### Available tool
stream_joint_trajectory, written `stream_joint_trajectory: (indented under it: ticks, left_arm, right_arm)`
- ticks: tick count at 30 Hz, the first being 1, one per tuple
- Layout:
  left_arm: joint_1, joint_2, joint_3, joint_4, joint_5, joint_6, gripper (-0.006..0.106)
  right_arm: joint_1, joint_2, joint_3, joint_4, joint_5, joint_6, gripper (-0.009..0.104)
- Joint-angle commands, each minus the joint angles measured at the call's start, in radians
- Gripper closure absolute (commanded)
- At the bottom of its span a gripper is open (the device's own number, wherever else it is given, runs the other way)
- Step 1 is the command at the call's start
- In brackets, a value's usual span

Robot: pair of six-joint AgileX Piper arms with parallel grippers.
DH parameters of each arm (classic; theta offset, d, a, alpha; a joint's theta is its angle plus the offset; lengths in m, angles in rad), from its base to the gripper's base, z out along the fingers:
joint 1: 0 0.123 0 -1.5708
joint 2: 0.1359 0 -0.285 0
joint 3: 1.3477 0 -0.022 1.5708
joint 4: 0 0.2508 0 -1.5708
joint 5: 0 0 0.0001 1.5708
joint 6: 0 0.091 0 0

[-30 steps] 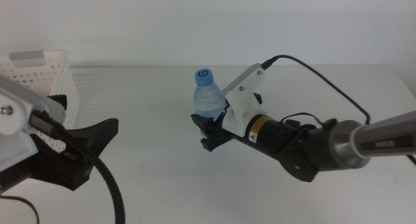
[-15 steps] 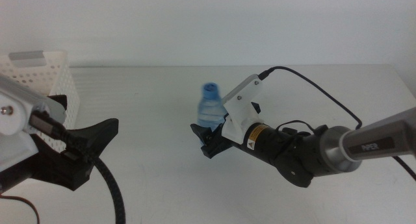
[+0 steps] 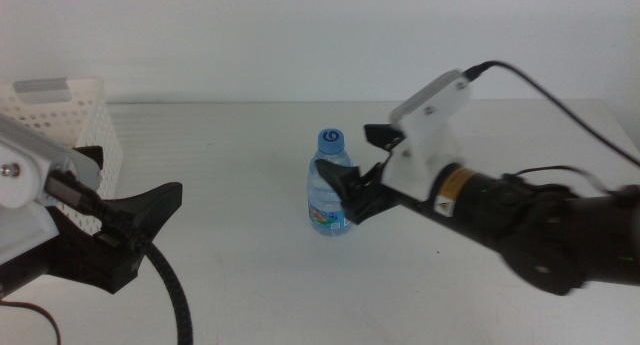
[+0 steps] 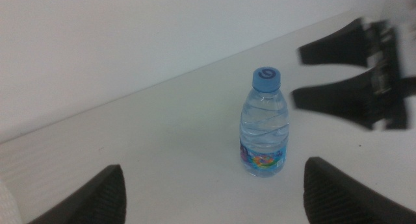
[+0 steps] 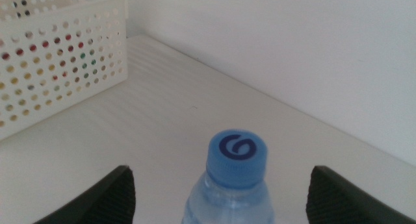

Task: Use arms to grab the bottles and put them into the dustbin to the left of the table.

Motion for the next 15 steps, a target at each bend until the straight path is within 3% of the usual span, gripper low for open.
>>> stream_joint_trajectory:
  ticks: [1,9,15]
  left_arm:
    - [-0.008,-0.004,-0.027,-0.014,-0.077,-0.006,0.010]
    - [-0.008,-0.004,-0.027,-0.014,-0.077,-0.006,0.010]
    - [-0.008,-0.004,-0.027,-0.014,-0.077,-0.006,0.010]
  right_arm:
    - [0.001,-0.147,0.009,-0.013,0.031,0.047,0.025]
    - [0.001,-0.488,0.015,-0.132,0.508,0.186,0.025]
    - [0.001,-0.691,0.015,-0.123,0.795,0.192,0.025]
